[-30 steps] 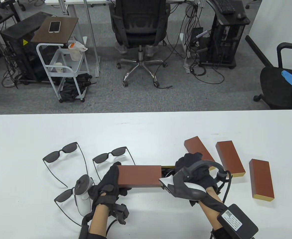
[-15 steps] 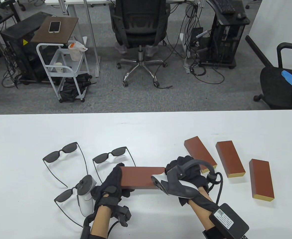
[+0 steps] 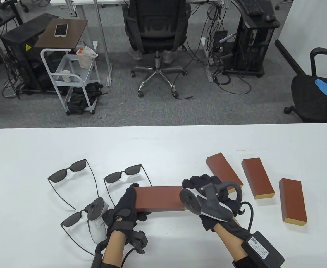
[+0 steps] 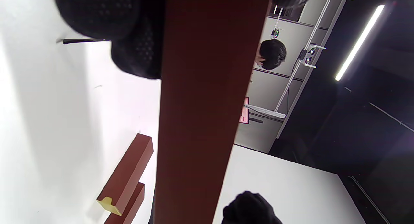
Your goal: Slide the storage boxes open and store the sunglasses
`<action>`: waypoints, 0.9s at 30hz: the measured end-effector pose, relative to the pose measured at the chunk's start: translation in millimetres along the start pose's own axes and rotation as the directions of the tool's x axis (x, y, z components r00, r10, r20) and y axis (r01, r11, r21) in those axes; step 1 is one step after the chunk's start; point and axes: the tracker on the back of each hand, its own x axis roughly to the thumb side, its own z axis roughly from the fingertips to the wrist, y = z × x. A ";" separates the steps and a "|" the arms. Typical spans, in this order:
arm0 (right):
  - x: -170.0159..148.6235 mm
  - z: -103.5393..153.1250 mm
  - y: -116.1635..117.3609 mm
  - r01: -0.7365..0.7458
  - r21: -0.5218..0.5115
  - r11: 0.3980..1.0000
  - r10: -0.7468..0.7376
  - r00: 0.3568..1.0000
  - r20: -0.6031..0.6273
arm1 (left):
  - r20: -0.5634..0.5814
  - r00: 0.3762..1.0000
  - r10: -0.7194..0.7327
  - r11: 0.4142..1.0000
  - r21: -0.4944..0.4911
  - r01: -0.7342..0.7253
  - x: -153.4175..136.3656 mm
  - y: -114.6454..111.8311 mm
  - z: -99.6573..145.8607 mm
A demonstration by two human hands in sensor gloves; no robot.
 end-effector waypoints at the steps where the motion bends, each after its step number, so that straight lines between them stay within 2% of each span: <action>1: -7.0 0.3 0.8 0.026 -0.002 1.000 -0.026 0.999 -0.034 | 0.000 1.000 -0.004 1.000 0.000 0.004 0.2 0.4 0.2; 4: -39.8 3.8 10.2 0.200 -0.025 0.979 -0.201 0.959 -0.201 | -0.001 1.000 0.000 1.000 0.005 0.000 -0.3 1.6 0.2; 6: -60.1 8.9 21.9 0.336 -0.045 0.941 -0.334 0.893 -0.303 | -0.003 1.000 0.013 1.000 -0.002 -0.013 -1.2 2.1 -0.5; 8: -78.3 16.6 38.1 0.477 -0.077 0.875 -0.465 0.789 -0.400 | -0.003 1.000 0.021 1.000 -0.009 -0.021 -1.8 2.3 -1.1; 10: -92.8 25.0 56.3 0.618 -0.113 0.778 -0.586 0.649 -0.485 | 0.000 1.000 0.025 1.000 -0.019 -0.025 -2.0 2.2 -1.4; 11: -99.6 30.1 68.4 0.713 -0.133 0.688 -0.663 0.543 -0.515 | 0.001 1.000 0.030 0.999 -0.025 -0.030 -1.8 1.8 -1.1; 12: -103.0 32.8 76.1 0.776 -0.153 0.612 -0.722 0.470 -0.509 | 0.001 1.000 0.032 0.999 -0.026 -0.031 -1.7 1.6 -1.0; 13: -105.6 36.4 86.2 0.848 -0.189 0.495 -0.796 0.356 -0.490 | 0.002 0.999 0.033 0.999 -0.027 -0.033 -1.6 1.1 -0.8; 14: -106.2 39.7 93.3 0.882 -0.226 0.413 -0.829 0.262 -0.494 | 0.003 0.999 0.034 0.999 -0.030 -0.034 -1.8 0.9 -0.9; 15: -105.8 42.1 99.1 0.902 -0.251 0.351 -0.852 0.197 -0.485 | 0.004 0.999 0.034 0.999 -0.034 -0.034 -2.1 0.6 -1.2; 16: -105.7 44.8 106.2 0.917 -0.253 0.308 -0.868 0.162 -0.469 | 0.003 0.999 0.035 0.999 -0.040 -0.035 -2.6 -0.2 -1.4; 18: -106.6 47.8 118.1 0.937 -0.237 0.259 -0.898 0.143 -0.416 | -0.001 1.000 0.031 0.999 -0.043 -0.031 -3.4 -2.4 -1.9; 20: -105.8 51.8 126.9 0.949 -0.241 0.201 -0.908 0.088 -0.410 | -0.002 1.000 0.024 0.998 -0.049 -0.025 -3.9 -4.6 -2.0; 22: -105.2 54.7 131.5 0.945 -0.275 0.176 -0.918 0.057 -0.392 | -0.002 1.000 0.010 0.999 -0.038 -0.010 -4.4 -5.7 -1.5; 23: -105.2 56.2 132.4 0.940 -0.291 0.181 -0.916 0.054 -0.397 | -0.003 1.000 0.008 0.999 -0.036 -0.008 -4.5 -5.9 -1.4; 25: -105.9 59.3 133.6 0.919 -0.312 0.240 -0.901 0.091 -0.425 | -0.009 1.000 -0.003 0.999 -0.037 0.003 -5.6 -5.2 -1.8; 27: -106.8 61.3 134.9 0.910 -0.318 0.265 -0.896 0.111 -0.430 | -0.010 1.000 -0.010 0.999 -0.034 0.010 -5.9 -5.1 -1.7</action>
